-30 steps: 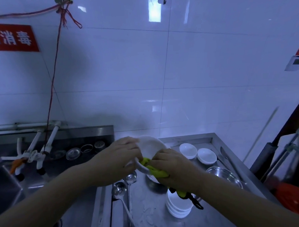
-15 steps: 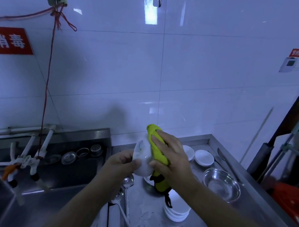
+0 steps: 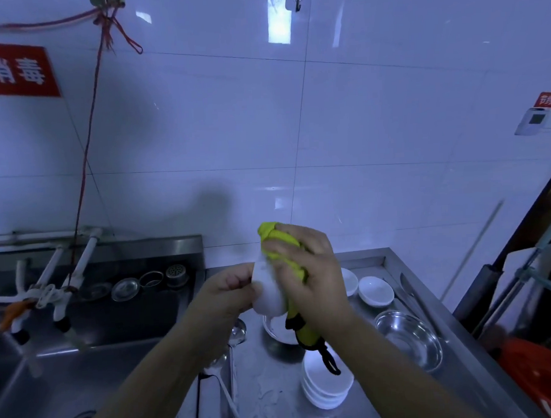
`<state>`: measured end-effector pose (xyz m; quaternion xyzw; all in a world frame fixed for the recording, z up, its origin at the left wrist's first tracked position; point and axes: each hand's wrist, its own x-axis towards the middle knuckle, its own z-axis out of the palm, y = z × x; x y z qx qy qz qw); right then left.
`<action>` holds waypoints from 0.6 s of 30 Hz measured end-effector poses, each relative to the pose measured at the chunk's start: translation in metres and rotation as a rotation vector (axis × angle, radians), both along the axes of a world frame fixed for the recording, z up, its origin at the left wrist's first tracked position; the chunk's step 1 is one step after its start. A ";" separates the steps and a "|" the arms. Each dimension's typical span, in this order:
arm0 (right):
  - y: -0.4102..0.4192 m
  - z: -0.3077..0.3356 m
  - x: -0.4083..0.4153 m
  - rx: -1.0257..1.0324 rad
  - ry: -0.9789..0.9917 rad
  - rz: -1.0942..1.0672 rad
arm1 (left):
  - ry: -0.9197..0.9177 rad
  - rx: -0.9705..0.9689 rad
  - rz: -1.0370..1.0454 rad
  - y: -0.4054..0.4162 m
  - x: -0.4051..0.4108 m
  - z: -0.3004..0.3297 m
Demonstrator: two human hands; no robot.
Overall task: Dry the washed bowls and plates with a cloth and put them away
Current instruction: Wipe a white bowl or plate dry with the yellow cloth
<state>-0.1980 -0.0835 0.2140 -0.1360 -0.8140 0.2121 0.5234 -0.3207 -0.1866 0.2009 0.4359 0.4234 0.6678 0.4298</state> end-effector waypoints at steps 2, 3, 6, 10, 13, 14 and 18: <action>0.006 0.010 -0.001 -0.307 0.094 0.117 | -0.039 0.008 0.005 -0.002 -0.006 0.000; 0.008 0.013 -0.002 -0.385 0.114 0.134 | -0.062 0.019 0.006 -0.002 -0.007 0.001; 0.009 0.013 -0.004 -0.375 0.095 0.057 | -0.200 0.068 0.023 -0.002 -0.010 0.002; 0.010 0.014 0.000 -0.171 0.098 -0.101 | -0.457 0.142 0.070 0.003 -0.019 0.005; 0.001 0.009 -0.006 0.103 0.012 -0.152 | -0.455 0.151 0.075 0.006 -0.021 0.008; -0.003 0.007 -0.010 0.129 -0.012 -0.165 | -0.449 0.143 0.075 0.006 -0.020 0.008; -0.010 0.004 -0.009 0.261 -0.071 -0.098 | -0.457 0.144 0.102 0.005 -0.027 0.009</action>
